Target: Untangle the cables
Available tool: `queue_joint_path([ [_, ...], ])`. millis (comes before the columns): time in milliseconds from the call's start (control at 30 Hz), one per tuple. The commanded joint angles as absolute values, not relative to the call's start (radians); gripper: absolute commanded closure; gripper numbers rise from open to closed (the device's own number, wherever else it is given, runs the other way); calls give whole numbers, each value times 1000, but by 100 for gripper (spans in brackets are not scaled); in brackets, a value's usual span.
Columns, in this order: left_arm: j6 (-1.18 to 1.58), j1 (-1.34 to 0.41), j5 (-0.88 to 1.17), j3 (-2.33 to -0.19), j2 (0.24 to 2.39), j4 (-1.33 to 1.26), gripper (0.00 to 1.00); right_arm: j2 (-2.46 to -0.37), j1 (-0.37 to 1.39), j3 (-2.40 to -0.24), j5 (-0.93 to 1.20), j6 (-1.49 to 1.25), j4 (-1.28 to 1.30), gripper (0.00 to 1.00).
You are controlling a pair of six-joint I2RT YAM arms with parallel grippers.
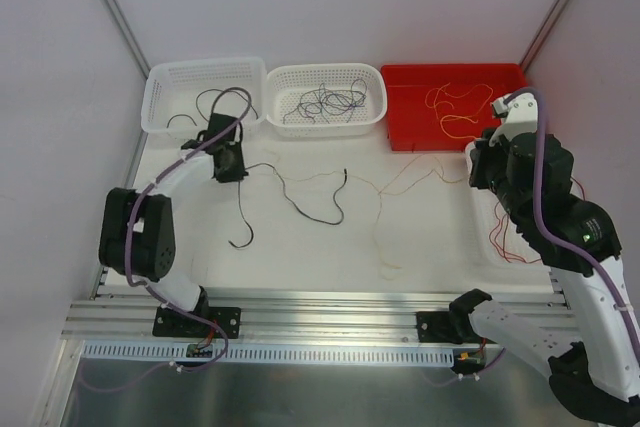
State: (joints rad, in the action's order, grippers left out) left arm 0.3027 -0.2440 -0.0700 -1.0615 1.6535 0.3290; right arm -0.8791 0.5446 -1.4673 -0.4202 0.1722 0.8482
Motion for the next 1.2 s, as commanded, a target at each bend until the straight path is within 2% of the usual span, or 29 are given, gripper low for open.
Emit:
queue_joint_path([
  [0, 325, -148, -130, -1097, 1507, 468, 100, -858, 496, -1468, -459, 202, 879, 99],
  [167, 275, -12, -163, -1158, 1434, 538, 100, -851, 443, -1471, -408, 212, 881, 99],
  [367, 210, -6, -170, -1190, 1338, 560, 100, -896, 439, -1425, -249, 178, 851, 99],
  [500, 172, -6, -134, -1170, 1289, 561, 100, -952, 437, -1364, -149, 140, 796, 95],
  [600, 150, -6, -68, -1126, 1246, 551, 100, -1014, 437, -1309, -91, 103, 761, 89],
  [633, 146, -6, -55, -1096, 1235, 540, 100, -1029, 437, -1274, -83, 92, 746, 82],
  [700, 147, -6, -13, -1060, 1207, 500, 100, -1057, 440, -1240, -16, 63, 698, 75],
  [733, 150, -6, -3, -1028, 1201, 485, 100, -1096, 443, -1221, 35, 55, 684, 66],
  [767, 153, -6, 35, -1017, 1198, 465, 100, -1117, 446, -1218, 107, 46, 667, 61],
  [867, 161, -6, 100, -996, 1218, 453, 100, -1175, 477, -1216, 130, 46, 670, 47],
  [1067, 172, -6, 135, -993, 1226, 446, 100, -1175, 446, -1184, -36, 75, 730, 43],
  [1167, 173, -6, 138, -991, 1226, 446, 100, -1177, 426, -1134, -9, 64, 746, 43],
])
